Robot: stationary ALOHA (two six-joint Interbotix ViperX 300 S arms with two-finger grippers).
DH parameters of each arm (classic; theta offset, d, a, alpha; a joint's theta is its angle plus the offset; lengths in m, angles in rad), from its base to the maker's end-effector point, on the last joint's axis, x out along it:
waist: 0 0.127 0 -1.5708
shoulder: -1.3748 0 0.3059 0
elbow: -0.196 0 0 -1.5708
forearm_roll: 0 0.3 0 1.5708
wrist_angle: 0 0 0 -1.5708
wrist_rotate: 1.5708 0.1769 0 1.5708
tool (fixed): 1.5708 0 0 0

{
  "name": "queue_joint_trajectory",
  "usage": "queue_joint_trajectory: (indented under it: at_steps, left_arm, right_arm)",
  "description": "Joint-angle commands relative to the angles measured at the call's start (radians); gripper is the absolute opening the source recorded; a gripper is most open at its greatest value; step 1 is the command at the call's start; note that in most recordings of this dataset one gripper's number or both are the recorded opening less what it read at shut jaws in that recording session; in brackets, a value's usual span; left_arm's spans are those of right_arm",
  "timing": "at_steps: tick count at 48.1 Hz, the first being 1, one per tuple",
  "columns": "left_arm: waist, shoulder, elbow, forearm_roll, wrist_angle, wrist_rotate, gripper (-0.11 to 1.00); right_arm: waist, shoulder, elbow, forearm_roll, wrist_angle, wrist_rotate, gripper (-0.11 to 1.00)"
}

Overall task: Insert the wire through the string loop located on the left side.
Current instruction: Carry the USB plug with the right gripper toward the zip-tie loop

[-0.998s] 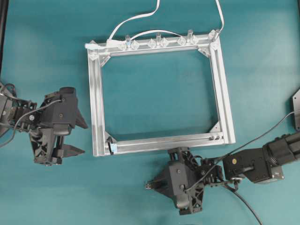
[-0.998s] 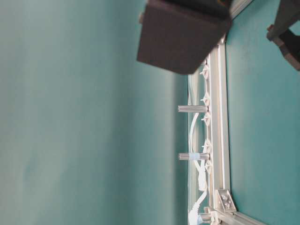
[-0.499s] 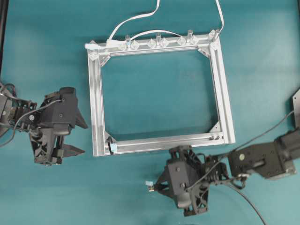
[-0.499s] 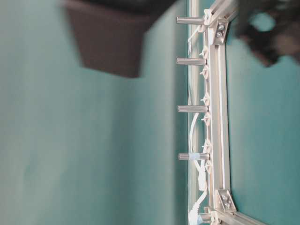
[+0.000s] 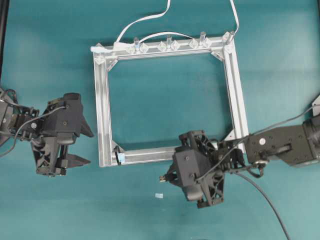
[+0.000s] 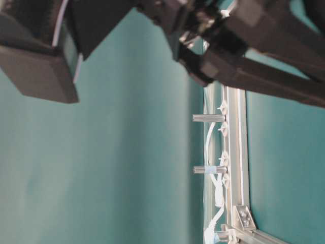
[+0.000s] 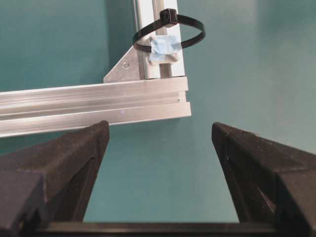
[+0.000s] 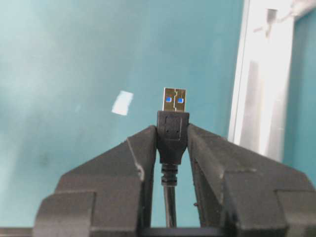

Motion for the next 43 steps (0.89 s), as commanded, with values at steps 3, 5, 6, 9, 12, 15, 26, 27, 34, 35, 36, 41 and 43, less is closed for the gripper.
queue_joint_trajectory:
  at_steps: [3,5,6,9,12,15,26,27,34,35,36,41,43]
  left_arm:
    - [-0.005,-0.005,-0.018,0.002,-0.006,-0.005,0.87]
    - [-0.005,-0.005,-0.018,0.002,-0.006,-0.005,0.87]
    - [-0.005,-0.005,-0.018,0.002,-0.006,-0.005,0.87]
    - [-0.005,-0.005,-0.018,0.003,-0.006,-0.005,0.87]
    - [-0.005,-0.005,-0.018,0.002,-0.006,-0.005,0.87]
    - [-0.005,-0.005,-0.018,0.002,-0.006,-0.005,0.87]
    - [-0.005,-0.005,-0.017,0.002,-0.006,-0.005,0.87]
    - [-0.003,-0.005,-0.017,0.002,-0.006,-0.005,0.87]
    - [-0.005,-0.005,-0.018,0.002,-0.006,-0.005,0.87]
    - [-0.005,-0.005,-0.018,0.002,-0.006,-0.005,0.87]
    - [-0.005,-0.005,-0.018,0.002,-0.006,-0.005,0.87]
    - [-0.005,-0.005,-0.018,0.002,-0.006,-0.005,0.87]
    - [-0.005,-0.005,-0.018,0.002,-0.006,-0.005,0.87]
  right_arm:
    - [-0.011,-0.051,-0.014,-0.012,0.008,-0.002,0.24]
    - [-0.011,-0.054,-0.014,-0.012,0.009,-0.002,0.24]
    - [-0.011,-0.054,-0.014,-0.012,0.009,-0.002,0.24]
    - [-0.011,-0.055,-0.014,-0.012,0.011,-0.002,0.24]
    - [-0.011,-0.055,-0.014,-0.012,0.011,-0.002,0.24]
    - [-0.014,-0.054,-0.014,-0.012,0.009,-0.002,0.24]
    - [-0.035,-0.055,-0.009,-0.012,0.009,-0.002,0.24]
    - [-0.038,-0.054,-0.009,-0.014,0.009,-0.002,0.24]
    - [-0.063,-0.054,-0.008,-0.014,0.011,-0.002,0.24]
    - [-0.066,-0.054,-0.008,-0.014,0.011,-0.002,0.24]
    - [-0.067,-0.054,-0.006,-0.014,0.011,-0.002,0.24]
    - [-0.081,-0.054,-0.002,-0.014,0.011,-0.002,0.24]
    - [-0.086,-0.054,0.002,-0.015,0.011,-0.002,0.24]
